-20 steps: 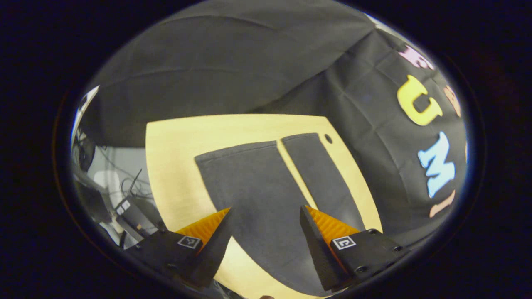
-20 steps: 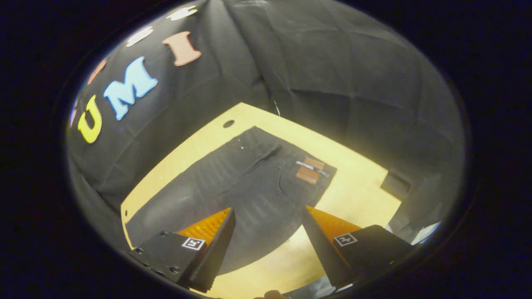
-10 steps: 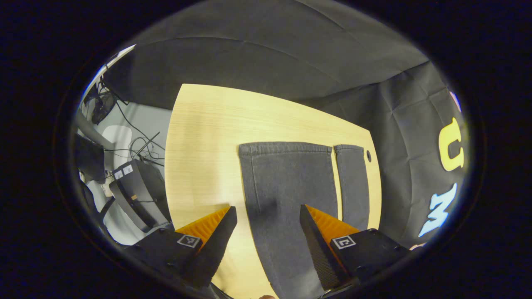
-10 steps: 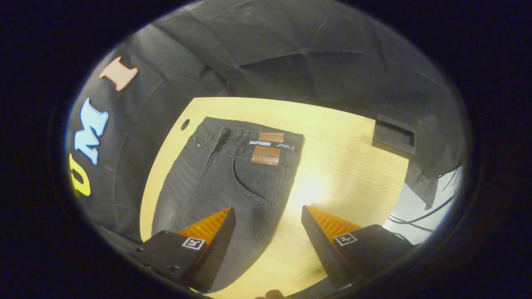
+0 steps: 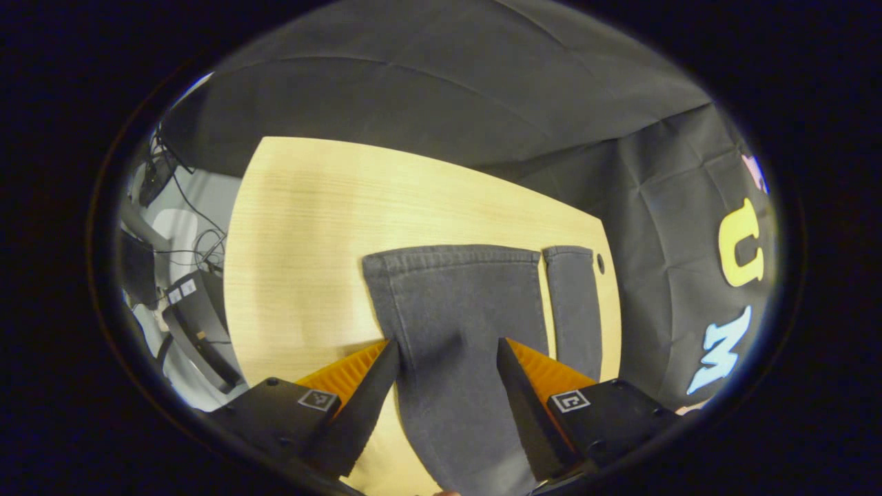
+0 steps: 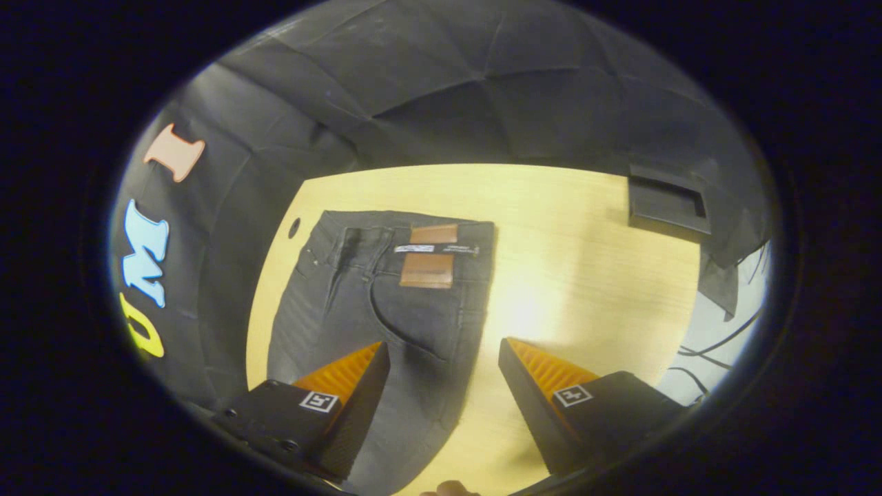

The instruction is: Grasp the waist and the cuffs of the jeans and fold them to make the two legs overlap; first hold the waist and fold one-third of the jeans toward the cuffs, then hold the cuffs and fold the remaining one-third in the same direction to finish folding.

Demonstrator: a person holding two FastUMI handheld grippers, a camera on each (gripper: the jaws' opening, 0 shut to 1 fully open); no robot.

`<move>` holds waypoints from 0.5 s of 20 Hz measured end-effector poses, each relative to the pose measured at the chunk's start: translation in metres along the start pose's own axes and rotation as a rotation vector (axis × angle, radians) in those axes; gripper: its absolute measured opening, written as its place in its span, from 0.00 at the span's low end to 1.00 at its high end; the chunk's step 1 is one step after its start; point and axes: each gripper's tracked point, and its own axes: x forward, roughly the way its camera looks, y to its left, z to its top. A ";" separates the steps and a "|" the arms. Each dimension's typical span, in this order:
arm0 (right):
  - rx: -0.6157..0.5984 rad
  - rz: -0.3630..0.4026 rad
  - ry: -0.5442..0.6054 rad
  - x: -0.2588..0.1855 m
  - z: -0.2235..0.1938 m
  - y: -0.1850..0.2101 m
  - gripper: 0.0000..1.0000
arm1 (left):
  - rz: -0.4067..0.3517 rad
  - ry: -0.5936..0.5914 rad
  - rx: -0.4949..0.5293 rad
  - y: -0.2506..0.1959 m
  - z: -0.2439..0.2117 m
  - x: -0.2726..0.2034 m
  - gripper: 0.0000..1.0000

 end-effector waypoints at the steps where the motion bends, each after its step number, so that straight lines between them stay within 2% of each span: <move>1: -0.007 0.017 0.009 0.005 -0.004 0.010 0.97 | -0.019 0.004 -0.005 -0.003 0.000 0.002 0.96; 4: -0.091 -0.019 -0.016 0.015 -0.007 0.020 0.96 | -0.083 0.018 -0.023 -0.017 -0.004 0.011 0.94; 5: -0.143 -0.054 -0.023 0.017 -0.008 0.020 0.97 | -0.089 0.030 -0.027 -0.021 -0.006 0.017 0.94; 7: -0.266 -0.139 -0.033 0.021 -0.011 0.015 0.88 | -0.058 0.034 -0.021 -0.018 -0.008 0.020 0.86; 8: -0.333 -0.183 -0.036 0.024 -0.013 0.013 0.82 | -0.052 0.038 -0.001 -0.017 -0.011 0.020 0.67; 9: -0.391 -0.222 -0.041 0.024 -0.015 0.011 0.82 | -0.042 0.031 0.030 -0.011 -0.012 0.021 0.61; 10: -0.452 -0.260 -0.048 0.025 -0.016 0.010 0.77 | -0.032 0.029 0.073 -0.006 -0.015 0.023 0.48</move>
